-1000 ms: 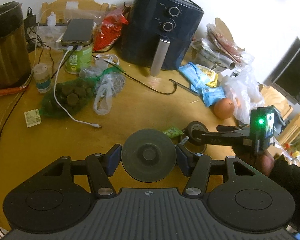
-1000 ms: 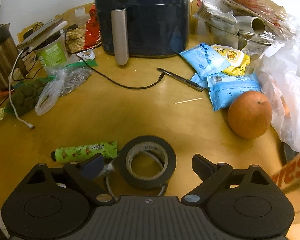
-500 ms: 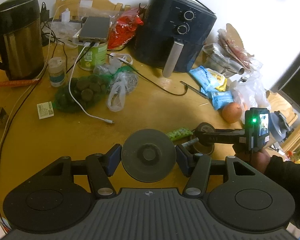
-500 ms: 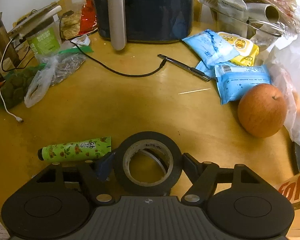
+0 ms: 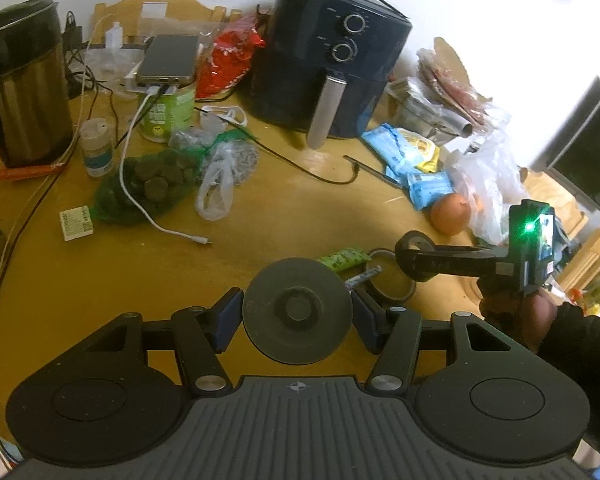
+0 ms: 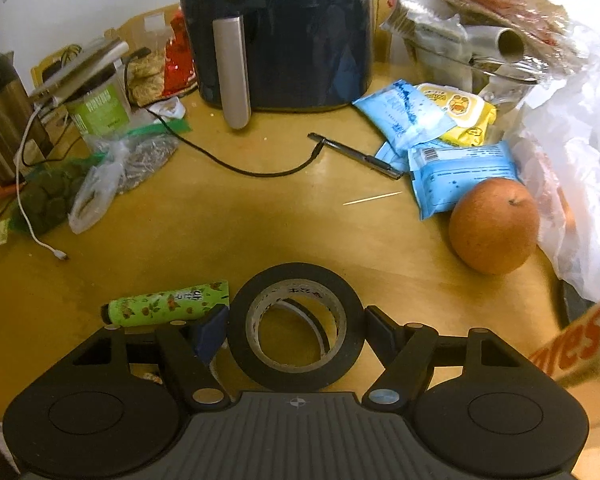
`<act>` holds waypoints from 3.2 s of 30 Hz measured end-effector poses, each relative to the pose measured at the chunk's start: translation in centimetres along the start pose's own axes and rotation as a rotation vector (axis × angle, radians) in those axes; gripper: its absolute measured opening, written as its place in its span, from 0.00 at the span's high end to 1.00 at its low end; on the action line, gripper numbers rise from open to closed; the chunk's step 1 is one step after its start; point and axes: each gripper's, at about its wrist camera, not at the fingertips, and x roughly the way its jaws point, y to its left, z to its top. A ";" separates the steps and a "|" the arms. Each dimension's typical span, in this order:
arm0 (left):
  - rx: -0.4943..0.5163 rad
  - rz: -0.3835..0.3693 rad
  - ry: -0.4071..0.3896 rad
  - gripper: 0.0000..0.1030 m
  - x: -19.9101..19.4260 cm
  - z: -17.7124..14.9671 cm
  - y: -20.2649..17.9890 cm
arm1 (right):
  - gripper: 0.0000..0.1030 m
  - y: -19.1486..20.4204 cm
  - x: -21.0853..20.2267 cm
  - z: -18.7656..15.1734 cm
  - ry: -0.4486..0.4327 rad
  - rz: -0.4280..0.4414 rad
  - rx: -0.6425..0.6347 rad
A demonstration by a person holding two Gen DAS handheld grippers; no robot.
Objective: Organize objects
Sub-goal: 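Carry the grey lid and black tape roll over the cardboard box with both grippers, then open both grippers to drop the grey lid and black tape roll into the box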
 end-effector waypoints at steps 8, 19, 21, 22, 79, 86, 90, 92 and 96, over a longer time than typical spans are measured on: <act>0.030 -0.022 0.008 0.44 0.3 -0.3 -1.1 | 0.27 -0.4 -3.2 -0.8 -0.040 0.018 0.047; 0.068 -0.051 0.018 0.44 0.4 -0.8 -2.5 | 0.27 -0.5 -7.3 -2.6 -0.059 0.052 0.103; 0.069 -0.054 0.021 0.44 0.4 -0.8 -2.5 | 0.27 -0.6 -8.0 -3.1 -0.059 0.058 0.114; 0.068 -0.055 0.022 0.44 0.4 -0.9 -2.6 | 0.27 -0.5 -8.3 -3.3 -0.057 0.061 0.120; 0.080 -0.069 0.101 0.36 1.9 -6.7 -5.5 | 0.27 0.8 -18.4 -12.1 -0.043 0.165 0.203; 0.034 -0.045 0.087 0.36 1.0 -7.1 -4.3 | 0.27 2.1 -17.9 -11.9 -0.029 0.199 0.164; 0.019 -0.040 0.077 0.36 0.6 -7.4 -4.0 | 0.27 3.0 -17.6 -11.9 -0.016 0.224 0.134; 0.013 -0.038 0.074 0.36 0.4 -7.5 -3.8 | 0.27 3.5 -17.5 -12.0 -0.006 0.238 0.116; 0.000 -0.031 0.063 0.36 0.0 -7.7 -3.5 | 0.27 4.7 -17.2 -12.0 0.011 0.267 0.072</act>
